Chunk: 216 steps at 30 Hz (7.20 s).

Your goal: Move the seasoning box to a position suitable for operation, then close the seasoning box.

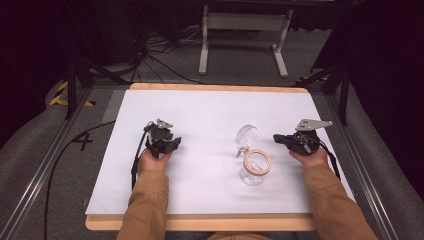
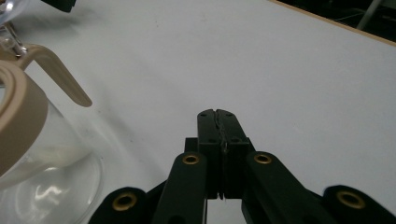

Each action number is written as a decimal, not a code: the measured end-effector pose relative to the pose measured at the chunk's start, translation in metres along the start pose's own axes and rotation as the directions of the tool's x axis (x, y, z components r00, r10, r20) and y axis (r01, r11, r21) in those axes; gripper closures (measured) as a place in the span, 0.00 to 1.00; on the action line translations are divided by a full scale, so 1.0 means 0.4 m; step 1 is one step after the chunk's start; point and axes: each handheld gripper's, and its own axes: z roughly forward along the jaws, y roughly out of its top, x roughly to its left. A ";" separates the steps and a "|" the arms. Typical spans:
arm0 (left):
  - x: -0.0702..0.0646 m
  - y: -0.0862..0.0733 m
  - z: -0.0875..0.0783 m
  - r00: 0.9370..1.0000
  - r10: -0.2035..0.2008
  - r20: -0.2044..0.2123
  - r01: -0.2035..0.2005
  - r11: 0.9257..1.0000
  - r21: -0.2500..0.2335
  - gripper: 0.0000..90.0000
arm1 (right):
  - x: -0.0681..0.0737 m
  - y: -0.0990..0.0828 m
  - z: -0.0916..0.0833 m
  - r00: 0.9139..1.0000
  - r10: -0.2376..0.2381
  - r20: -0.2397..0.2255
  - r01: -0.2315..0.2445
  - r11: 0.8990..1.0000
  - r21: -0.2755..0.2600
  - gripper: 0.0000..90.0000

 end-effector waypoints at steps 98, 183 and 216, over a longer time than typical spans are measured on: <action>-0.235 0.186 -0.027 0.901 0.205 0.383 -0.204 0.978 -0.043 0.86 | 0.174 0.014 -0.070 0.966 -0.097 -0.240 0.097 0.995 -0.011 0.99; -0.303 0.197 -0.031 0.843 0.280 0.460 -0.303 0.953 -0.024 0.85 | 0.306 0.092 -0.081 0.889 -0.115 -0.444 0.203 0.966 0.157 0.98; -0.290 0.192 -0.043 0.858 0.270 0.438 -0.286 0.958 -0.031 0.82 | 0.309 0.097 -0.094 0.855 -0.114 -0.505 0.238 0.953 0.188 0.95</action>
